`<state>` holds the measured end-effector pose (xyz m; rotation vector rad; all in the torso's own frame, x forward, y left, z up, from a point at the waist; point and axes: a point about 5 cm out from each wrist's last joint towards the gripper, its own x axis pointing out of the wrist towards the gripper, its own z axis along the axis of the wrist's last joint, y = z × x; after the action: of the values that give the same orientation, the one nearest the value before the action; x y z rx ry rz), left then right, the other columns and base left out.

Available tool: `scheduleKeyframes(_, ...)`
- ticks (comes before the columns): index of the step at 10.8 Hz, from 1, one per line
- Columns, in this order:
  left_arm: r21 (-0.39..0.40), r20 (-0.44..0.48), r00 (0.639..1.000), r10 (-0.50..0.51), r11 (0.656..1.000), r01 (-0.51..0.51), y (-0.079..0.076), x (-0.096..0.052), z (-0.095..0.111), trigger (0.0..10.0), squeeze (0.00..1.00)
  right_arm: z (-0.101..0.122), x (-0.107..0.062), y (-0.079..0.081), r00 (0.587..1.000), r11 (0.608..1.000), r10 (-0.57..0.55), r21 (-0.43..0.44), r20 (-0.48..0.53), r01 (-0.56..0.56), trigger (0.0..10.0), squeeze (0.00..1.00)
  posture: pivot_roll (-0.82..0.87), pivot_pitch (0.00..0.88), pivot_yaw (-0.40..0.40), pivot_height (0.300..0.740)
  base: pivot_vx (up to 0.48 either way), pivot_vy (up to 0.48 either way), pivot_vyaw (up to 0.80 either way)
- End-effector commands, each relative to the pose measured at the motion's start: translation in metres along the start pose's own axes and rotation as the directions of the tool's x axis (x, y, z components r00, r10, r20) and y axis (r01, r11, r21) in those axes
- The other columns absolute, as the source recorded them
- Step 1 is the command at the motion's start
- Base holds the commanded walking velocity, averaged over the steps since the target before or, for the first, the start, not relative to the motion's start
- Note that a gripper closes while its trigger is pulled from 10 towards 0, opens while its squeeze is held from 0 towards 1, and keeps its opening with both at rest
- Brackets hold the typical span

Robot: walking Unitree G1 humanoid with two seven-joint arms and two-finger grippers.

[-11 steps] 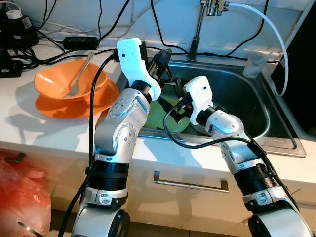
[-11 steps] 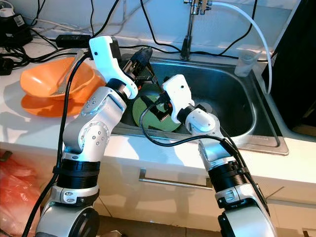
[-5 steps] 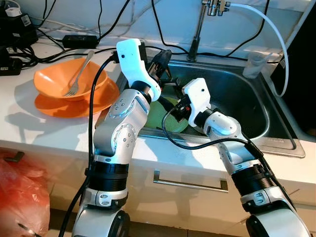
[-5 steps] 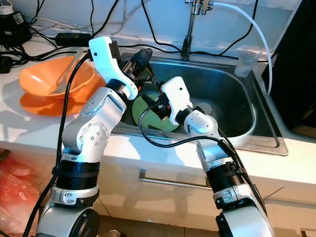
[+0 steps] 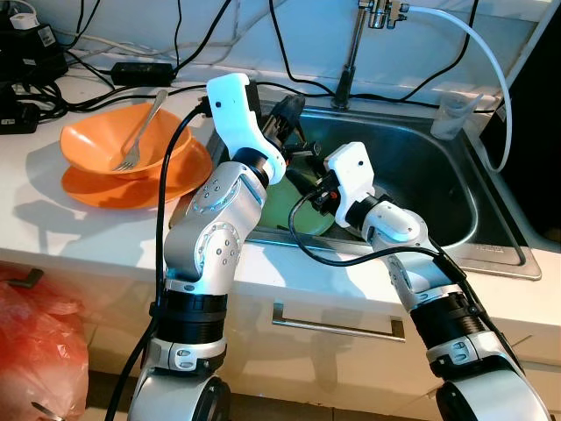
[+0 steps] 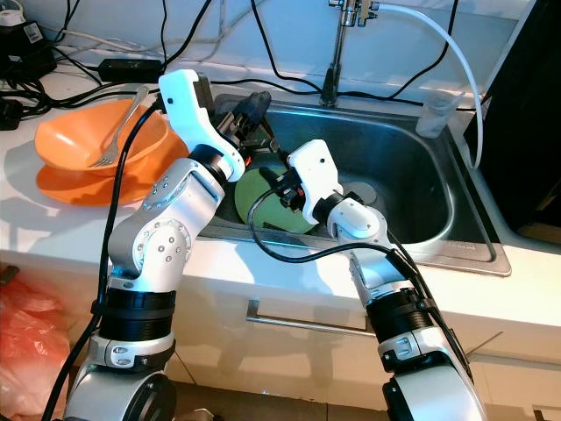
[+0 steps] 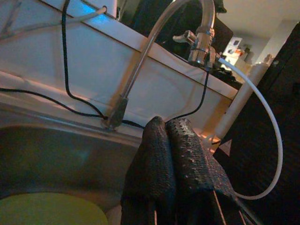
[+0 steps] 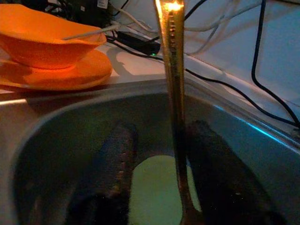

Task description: Kitchen organization

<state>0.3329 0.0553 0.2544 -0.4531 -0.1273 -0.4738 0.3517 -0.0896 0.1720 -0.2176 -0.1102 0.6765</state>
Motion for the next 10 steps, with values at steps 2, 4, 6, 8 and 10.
scheduleKeyframes(2, -0.05, 0.003, 1.0, -0.031, 0.998, 0.031, -0.0153, -0.0008, -0.0047, 10.0, 0.0, -0.0006, -0.0029, -0.0057, 1.0, 1.0, -0.02, -0.004, 0.008, 0.02, 0.0, 0.0, -0.03, 0.0, -0.035, 0.74, 0.0, 0.0, 0.0)
scheduleKeyframes(4, -0.056, -0.002, 0.999, -0.032, 0.998, 0.032, -0.0161, -0.0007, -0.0059, 10.0, 0.0, -0.0004, -0.003, -0.0066, 1.0, 1.0, -0.022, -0.007, 0.007, 0.022, 0.0, 0.0, -0.03, 0.0, -0.037, 0.74, 0.0, 0.0, 0.0)
scheduleKeyframes(6, -0.06, -0.003, 0.999, -0.033, 0.998, 0.032, -0.016, -0.0006, -0.0069, 10.0, 0.0, 0.0002, -0.0028, -0.007, 1.0, 1.0, -0.023, -0.01, 0.007, 0.023, 0.0, 0.0, -0.04, 0.0, -0.036, 0.74, 0.0, 0.0, 0.0)
scheduleKeyframes(8, -0.061, -0.005, 0.999, -0.035, 0.998, 0.034, -0.0162, -0.0001, -0.0073, 10.0, 0.0, 0.0004, -0.0031, -0.0086, 1.0, 1.0, -0.028, -0.013, 0.008, 0.028, 0.0, 0.0, -0.04, 0.0, -0.035, 0.74, 0.0, 0.0, 0.0)
scheduleKeyframes(10, -0.063, -0.004, 0.999, -0.035, 0.997, 0.034, -0.0164, 0.0002, -0.0071, 10.0, 0.0, -0.0001, -0.0033, -0.0093, 1.0, 0.999, -0.03, -0.013, 0.007, 0.03, 0.0, 0.0, -0.04, 0.0, -0.035, 0.74, 0.0, 0.0, 0.0)
